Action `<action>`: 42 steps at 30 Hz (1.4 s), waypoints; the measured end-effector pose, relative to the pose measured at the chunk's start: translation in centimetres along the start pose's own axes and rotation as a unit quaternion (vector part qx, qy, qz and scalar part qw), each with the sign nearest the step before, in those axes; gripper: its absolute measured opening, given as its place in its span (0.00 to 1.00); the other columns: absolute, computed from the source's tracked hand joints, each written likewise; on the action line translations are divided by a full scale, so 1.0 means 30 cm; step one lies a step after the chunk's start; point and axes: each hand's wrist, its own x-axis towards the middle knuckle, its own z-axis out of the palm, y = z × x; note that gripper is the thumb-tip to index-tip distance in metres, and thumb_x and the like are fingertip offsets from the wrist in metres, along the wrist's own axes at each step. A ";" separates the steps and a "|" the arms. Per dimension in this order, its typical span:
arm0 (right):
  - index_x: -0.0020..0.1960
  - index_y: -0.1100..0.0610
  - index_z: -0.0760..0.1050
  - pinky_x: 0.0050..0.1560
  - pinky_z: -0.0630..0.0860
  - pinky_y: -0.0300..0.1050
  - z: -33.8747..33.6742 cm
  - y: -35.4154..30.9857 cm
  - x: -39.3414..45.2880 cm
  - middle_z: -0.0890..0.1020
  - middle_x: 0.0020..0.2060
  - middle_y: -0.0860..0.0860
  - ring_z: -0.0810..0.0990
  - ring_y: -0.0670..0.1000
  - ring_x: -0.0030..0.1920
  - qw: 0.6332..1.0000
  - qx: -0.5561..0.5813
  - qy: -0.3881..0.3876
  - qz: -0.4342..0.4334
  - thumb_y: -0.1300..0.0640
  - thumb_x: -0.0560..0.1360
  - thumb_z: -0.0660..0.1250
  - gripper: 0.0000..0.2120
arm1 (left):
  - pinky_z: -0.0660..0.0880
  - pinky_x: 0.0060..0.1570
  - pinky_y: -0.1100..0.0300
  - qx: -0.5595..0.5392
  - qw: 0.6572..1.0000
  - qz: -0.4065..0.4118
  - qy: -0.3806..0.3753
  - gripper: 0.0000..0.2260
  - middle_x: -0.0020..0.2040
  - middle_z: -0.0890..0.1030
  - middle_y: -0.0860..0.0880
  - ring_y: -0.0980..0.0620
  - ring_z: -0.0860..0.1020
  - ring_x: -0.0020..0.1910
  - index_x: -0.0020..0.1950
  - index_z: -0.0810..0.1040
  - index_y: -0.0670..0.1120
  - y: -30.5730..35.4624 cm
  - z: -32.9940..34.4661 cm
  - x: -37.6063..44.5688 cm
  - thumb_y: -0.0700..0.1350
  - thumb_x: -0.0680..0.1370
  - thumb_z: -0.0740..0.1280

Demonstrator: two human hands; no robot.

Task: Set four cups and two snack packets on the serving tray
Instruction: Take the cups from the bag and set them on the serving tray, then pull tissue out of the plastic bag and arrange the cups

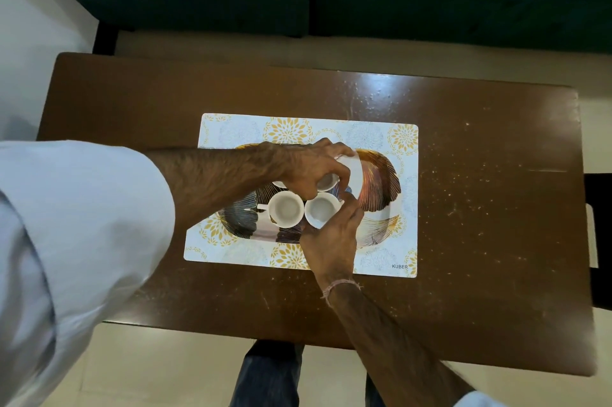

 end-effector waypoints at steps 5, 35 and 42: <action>0.73 0.54 0.56 0.59 0.79 0.61 -0.040 0.005 0.006 0.67 0.66 0.58 0.74 0.61 0.64 0.998 -0.064 -0.019 0.003 0.54 0.62 0.77 0.46 | 0.69 0.65 0.43 -0.008 1.000 -0.019 0.020 0.30 0.75 0.63 0.45 0.42 0.65 0.69 0.70 0.70 0.54 -0.009 -0.003 0.008 0.44 0.67 0.70; 0.79 0.51 0.53 0.69 0.63 0.62 -1.087 -0.170 0.517 0.57 0.79 0.51 0.65 0.56 0.74 0.974 -0.057 0.170 -0.136 0.49 0.80 0.58 0.29 | 0.69 0.66 0.44 -0.019 0.947 -0.087 0.308 0.32 0.74 0.66 0.43 0.41 0.69 0.68 0.79 0.56 0.49 0.527 -0.751 0.386 0.53 0.79 0.64; 0.79 0.52 0.55 0.68 0.65 0.62 -1.446 -0.053 0.594 0.60 0.78 0.53 0.64 0.56 0.74 0.966 -0.055 0.222 -0.118 0.50 0.80 0.58 0.29 | 0.68 0.68 0.45 -0.023 0.948 -0.047 0.314 0.31 0.73 0.67 0.45 0.44 0.66 0.70 0.79 0.57 0.51 0.813 -0.910 0.604 0.52 0.79 0.65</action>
